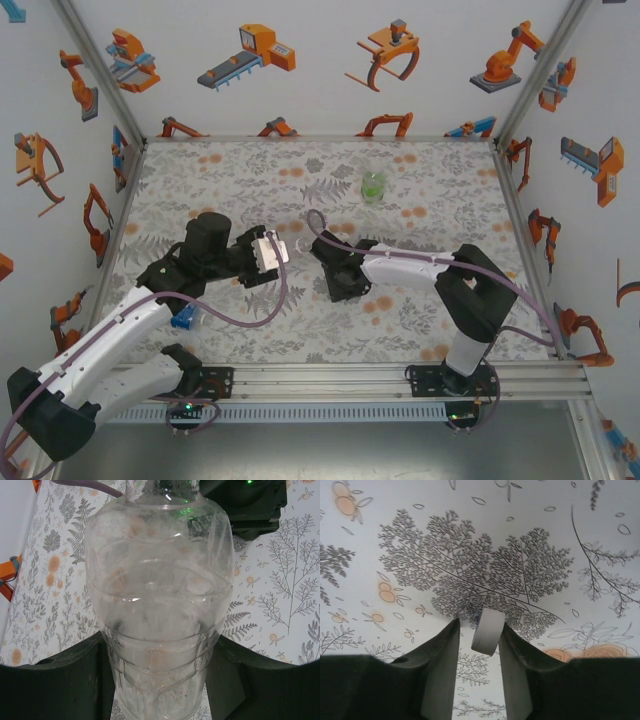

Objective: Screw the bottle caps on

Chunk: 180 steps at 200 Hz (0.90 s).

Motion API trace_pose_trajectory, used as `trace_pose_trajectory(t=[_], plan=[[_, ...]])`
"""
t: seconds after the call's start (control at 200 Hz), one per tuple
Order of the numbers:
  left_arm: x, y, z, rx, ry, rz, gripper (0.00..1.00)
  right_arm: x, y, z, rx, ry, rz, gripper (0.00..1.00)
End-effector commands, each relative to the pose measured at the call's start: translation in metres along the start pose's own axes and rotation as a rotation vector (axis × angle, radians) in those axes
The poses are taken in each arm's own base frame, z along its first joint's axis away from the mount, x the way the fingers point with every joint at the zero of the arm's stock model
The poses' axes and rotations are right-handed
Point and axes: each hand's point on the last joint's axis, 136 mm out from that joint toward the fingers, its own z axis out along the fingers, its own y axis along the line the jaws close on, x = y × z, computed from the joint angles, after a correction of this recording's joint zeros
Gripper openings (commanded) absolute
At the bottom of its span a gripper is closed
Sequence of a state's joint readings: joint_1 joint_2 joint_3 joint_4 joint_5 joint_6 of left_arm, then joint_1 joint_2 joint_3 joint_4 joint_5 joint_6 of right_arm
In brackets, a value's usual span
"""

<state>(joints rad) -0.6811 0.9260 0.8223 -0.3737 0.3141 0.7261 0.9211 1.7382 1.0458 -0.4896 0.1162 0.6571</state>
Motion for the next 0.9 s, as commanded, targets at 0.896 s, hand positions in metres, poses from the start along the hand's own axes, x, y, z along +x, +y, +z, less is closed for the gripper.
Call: trace_pose_trajectory(t=[0.896], plan=[[-0.001,-0.004,0.006,0.025,-0.013,-0.008,0.01,0.02,-0.06,0.006,-0.299,0.031,0.433,0.39]])
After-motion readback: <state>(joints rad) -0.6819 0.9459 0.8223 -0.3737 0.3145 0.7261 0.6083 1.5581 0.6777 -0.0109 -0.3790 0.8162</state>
